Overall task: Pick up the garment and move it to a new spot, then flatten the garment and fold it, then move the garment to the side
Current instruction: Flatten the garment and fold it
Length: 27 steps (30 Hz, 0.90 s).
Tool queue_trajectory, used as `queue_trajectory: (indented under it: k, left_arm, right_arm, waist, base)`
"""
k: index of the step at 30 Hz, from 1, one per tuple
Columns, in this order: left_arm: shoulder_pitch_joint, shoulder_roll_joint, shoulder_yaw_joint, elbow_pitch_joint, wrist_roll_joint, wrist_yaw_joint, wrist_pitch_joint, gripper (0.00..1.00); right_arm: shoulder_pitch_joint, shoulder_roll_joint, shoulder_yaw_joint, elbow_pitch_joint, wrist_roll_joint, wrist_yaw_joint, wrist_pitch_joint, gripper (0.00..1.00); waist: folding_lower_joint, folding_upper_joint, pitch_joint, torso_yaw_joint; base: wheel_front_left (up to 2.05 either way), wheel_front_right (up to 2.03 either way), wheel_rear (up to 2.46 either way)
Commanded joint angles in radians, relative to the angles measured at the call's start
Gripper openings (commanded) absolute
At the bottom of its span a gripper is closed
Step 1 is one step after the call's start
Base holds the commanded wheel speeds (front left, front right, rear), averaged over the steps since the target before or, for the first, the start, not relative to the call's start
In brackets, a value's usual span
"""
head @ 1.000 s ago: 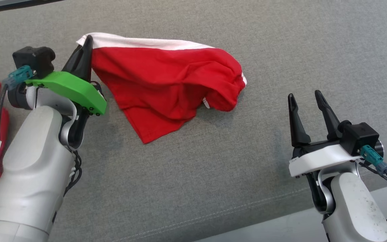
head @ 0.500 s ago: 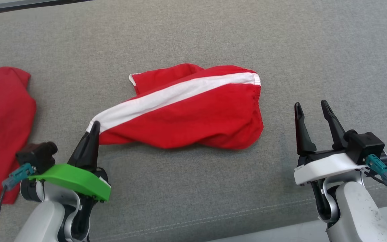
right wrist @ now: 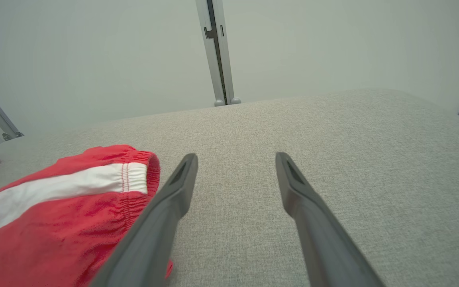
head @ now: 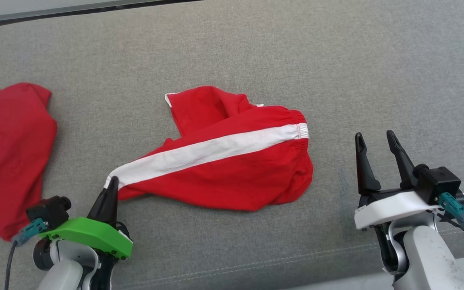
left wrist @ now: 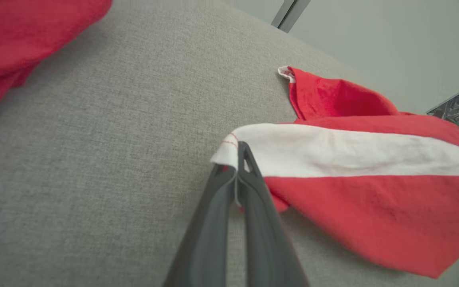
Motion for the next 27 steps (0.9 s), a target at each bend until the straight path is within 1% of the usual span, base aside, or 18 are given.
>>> queue_trajectory:
  k: [1,2,5,9,12,17,18,21,27]
  left_arm:
    - [-0.025,0.001,0.008,0.017,0.013,0.006,-0.020,0.92]
    - [-0.030,-0.001,0.005,0.035,0.022,0.010,-0.030,1.00]
    - [-0.043,-0.002,0.011,0.070,0.059,0.037,-0.076,1.00]
    - [-0.052,0.014,0.016,0.079,0.123,0.087,-0.111,1.00]
    - [-0.053,0.030,0.023,0.054,0.182,0.128,-0.127,1.00]
    - [-0.020,0.055,0.036,-0.046,0.279,0.203,-0.136,1.00]
    - [-0.010,0.060,0.038,-0.071,0.292,0.213,-0.137,1.00]
    - [0.022,0.071,0.041,-0.140,0.326,0.232,-0.136,1.00]
    - [0.091,0.079,0.032,-0.236,0.347,0.242,-0.135,1.00]
  right_arm:
    - [0.011,-0.003,-0.001,0.000,0.008,0.000,-0.004,1.00]
    - [0.016,-0.003,0.000,0.002,0.009,0.000,-0.004,1.00]
    - [0.023,-0.003,-0.001,0.001,0.008,0.000,-0.004,1.00]
    - [0.033,-0.003,-0.004,0.000,-0.001,0.000,-0.004,1.00]
    - [0.038,-0.003,-0.001,-0.001,-0.011,0.000,-0.004,1.00]
    - [0.041,-0.009,0.010,-0.011,-0.025,0.000,-0.002,1.00]
    - [0.044,-0.010,0.011,-0.015,-0.028,0.000,0.002,1.00]
    - [0.059,-0.011,0.013,-0.033,-0.035,0.000,0.013,1.00]
    - [0.089,-0.016,0.023,-0.068,-0.045,0.000,0.039,1.00]
  waist:
    - [0.0000,0.0000,-0.011,-0.006]
    - [0.0000,0.0000,-0.017,-0.009]
    - [0.0000,0.0000,-0.041,-0.017]
    - [0.0000,0.0000,-0.071,-0.021]
    - [0.0000,0.0000,-0.093,-0.020]
    - [0.0000,0.0000,-0.127,-0.014]
    - [0.0000,0.0000,-0.134,-0.012]
    - [0.0000,0.0000,-0.157,-0.002]
    - [0.0000,0.0000,-0.186,0.016]
  base:
    - [0.00,0.00,0.00]
    - [0.00,0.00,0.00]
    - [0.00,0.00,0.00]
    - [0.00,0.00,0.00]
    - [0.00,0.00,0.00]
    - [0.00,0.00,0.00]
    - [0.00,0.00,0.00]
    - [0.00,0.00,0.00]
    - [0.00,0.00,0.00]
